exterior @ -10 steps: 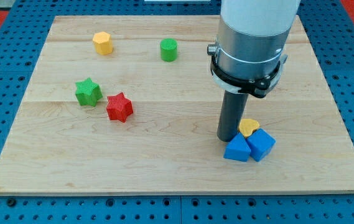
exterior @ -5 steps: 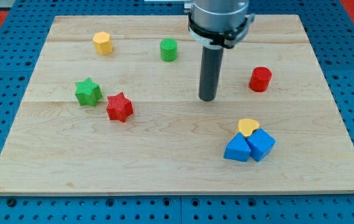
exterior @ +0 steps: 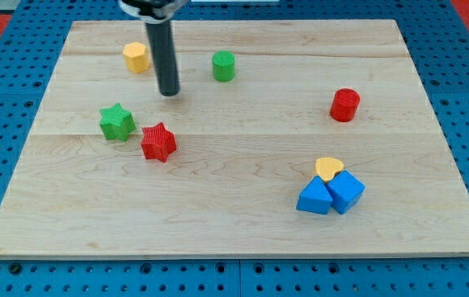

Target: Nudge yellow hexagon a bit right

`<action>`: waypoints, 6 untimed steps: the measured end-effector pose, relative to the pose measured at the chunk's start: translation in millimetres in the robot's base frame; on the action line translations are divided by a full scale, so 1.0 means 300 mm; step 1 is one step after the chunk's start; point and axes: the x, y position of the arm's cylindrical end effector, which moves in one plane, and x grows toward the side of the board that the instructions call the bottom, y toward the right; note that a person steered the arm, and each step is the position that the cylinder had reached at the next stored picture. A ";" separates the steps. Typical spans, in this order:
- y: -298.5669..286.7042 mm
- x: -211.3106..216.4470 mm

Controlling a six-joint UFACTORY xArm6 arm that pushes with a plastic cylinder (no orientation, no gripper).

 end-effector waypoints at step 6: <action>-0.147 -0.250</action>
